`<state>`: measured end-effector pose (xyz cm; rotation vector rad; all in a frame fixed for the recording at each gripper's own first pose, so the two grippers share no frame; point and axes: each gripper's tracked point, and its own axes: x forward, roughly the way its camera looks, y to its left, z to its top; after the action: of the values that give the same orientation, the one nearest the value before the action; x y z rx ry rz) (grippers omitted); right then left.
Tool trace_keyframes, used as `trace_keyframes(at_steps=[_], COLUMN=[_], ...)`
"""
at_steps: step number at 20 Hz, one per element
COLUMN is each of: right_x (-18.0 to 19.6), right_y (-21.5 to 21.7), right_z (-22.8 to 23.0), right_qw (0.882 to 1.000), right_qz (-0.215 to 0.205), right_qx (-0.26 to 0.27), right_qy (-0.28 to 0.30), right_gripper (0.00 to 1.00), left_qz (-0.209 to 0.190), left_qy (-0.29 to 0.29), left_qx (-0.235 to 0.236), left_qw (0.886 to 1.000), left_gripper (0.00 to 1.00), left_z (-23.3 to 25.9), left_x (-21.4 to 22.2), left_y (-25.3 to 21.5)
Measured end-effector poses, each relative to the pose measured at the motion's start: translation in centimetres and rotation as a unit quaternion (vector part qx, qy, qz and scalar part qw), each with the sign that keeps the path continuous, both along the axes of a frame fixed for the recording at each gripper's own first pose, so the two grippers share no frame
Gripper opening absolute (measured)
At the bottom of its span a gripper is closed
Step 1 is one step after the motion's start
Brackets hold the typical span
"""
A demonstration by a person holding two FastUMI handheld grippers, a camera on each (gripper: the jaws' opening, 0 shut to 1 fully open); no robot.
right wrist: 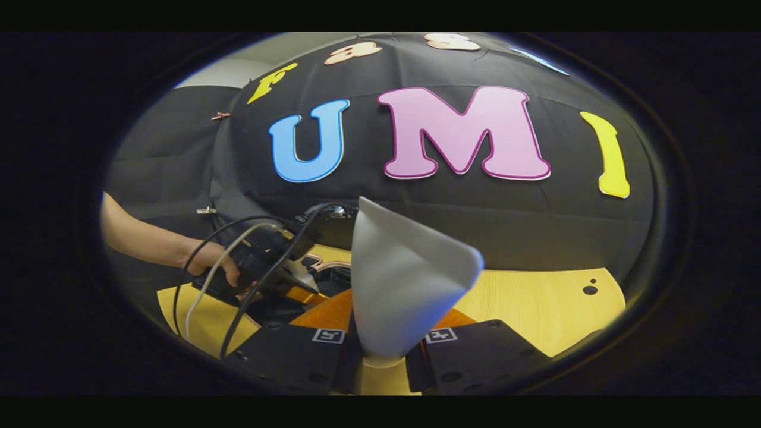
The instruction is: First open the suitcase, pack the skin care products into it, and then close the suitcase.
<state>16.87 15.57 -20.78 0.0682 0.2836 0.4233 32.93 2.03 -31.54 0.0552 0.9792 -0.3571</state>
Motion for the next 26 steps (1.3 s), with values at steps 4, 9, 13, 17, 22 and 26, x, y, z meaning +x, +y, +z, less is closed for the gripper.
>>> trace_keyframes(at_steps=[4, 9, 13, 17, 22, 26], right_x=[-0.5, -0.6, -0.9, -1.4, -1.3, -1.4], right_y=[-0.5, -1.7, -1.9, -1.8, -2.5, -3.1], right_z=[-0.4, -0.1, -0.1, -0.2, -0.7, -1.2], right_qw=[1.000, 1.000, 1.000, 0.999, 0.999, 0.998], right_qz=[-0.004, -0.006, -0.012, -0.014, -0.016, -0.020], right_qx=[0.000, -0.006, 0.008, 0.020, 0.020, 0.017], right_qy=[0.011, 0.011, 0.017, 0.024, 0.036, 0.048], right_gripper=[0.29, 0.28, 0.33, 0.33, 0.28, 0.28], left_qz=[0.025, 0.016, -0.096, -0.158, -0.141, -0.107], left_qy=[-0.064, -0.059, 0.012, 0.097, 0.127, 0.129], left_qx=[-0.023, -0.049, 0.027, 0.080, 0.077, 0.066], left_qw=[0.997, 0.997, 0.995, 0.979, 0.979, 0.984], left_gripper=[0.62, 0.63, 0.63, 0.63, 0.64, 0.64], left_z=[1.3, 3.1, 5.2, 3.1, -0.6, -1.5], left_x=[1.5, -2.6, -8.4, -10.6, -7.9, -5.3], left_y=[-0.5, -0.2, 1.7, 2.4, 0.2, -0.9])
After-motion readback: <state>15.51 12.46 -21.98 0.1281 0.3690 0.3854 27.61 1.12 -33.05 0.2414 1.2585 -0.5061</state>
